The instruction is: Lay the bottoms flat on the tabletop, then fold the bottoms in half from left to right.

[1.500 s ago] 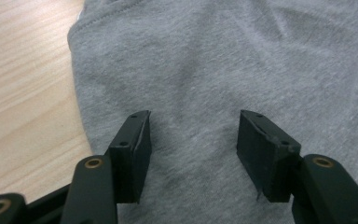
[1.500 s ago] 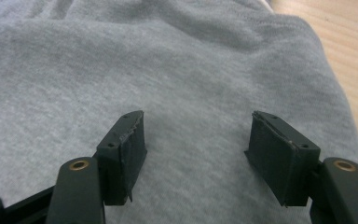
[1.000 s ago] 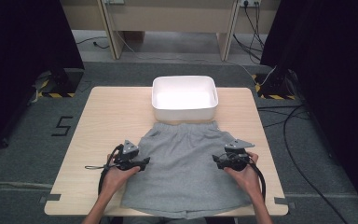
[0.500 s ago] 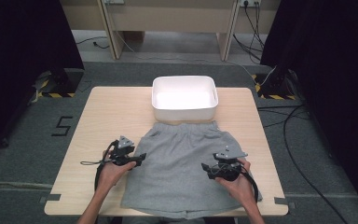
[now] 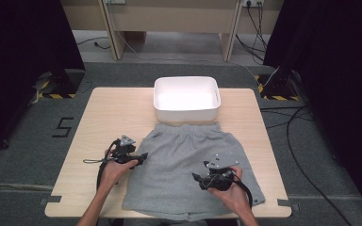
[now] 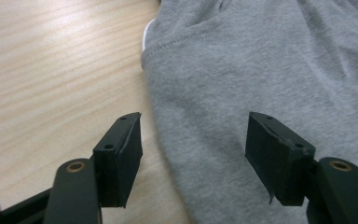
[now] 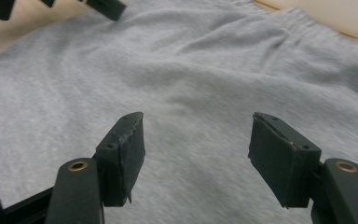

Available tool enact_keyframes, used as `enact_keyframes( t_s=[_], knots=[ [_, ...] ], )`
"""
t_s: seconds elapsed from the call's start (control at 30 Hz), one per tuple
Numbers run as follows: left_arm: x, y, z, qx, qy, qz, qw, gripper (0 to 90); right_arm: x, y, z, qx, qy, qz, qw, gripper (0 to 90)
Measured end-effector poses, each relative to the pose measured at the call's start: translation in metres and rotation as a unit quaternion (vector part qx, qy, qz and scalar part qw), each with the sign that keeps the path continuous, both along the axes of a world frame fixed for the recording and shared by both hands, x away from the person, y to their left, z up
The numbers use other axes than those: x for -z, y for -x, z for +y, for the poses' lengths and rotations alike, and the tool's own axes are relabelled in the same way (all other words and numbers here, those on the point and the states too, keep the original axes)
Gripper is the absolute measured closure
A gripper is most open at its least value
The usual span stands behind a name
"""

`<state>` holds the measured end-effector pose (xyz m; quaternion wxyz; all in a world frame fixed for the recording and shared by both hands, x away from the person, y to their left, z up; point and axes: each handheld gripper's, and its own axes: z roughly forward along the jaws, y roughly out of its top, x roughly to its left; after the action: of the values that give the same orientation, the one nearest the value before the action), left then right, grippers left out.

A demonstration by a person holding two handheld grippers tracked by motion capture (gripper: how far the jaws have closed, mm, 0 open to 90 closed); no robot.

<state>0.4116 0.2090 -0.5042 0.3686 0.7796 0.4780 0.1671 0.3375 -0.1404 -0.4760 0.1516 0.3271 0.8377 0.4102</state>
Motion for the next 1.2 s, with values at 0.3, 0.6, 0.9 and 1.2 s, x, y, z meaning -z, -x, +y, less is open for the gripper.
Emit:
enact_keyframes(
  t_s=[0.3, 0.6, 0.9, 1.2],
  knots=[
    [-0.009, -0.011, -0.005, 0.001, -0.005, -0.006, 1.0000, 33.7, 0.000, 0.008, 0.013, -0.024, 0.004, -0.001, 0.9997, 36.2],
    [-0.016, -0.026, -0.011, -0.003, 0.008, -0.003, 1.0000, 32.8, 0.003, 0.011, 0.023, -0.038, 0.005, 0.001, 0.9993, 36.2],
    [-0.020, -0.047, -0.028, 0.003, -0.005, 0.003, 1.0000, 33.2, 0.008, 0.017, 0.036, -0.055, 0.007, 0.004, 0.9984, 36.2],
    [-0.020, -0.067, -0.031, -0.012, 0.003, 0.009, 0.9999, 34.4, 0.012, 0.021, 0.048, -0.071, 0.006, 0.010, 0.9974, 36.3]
  ],
)
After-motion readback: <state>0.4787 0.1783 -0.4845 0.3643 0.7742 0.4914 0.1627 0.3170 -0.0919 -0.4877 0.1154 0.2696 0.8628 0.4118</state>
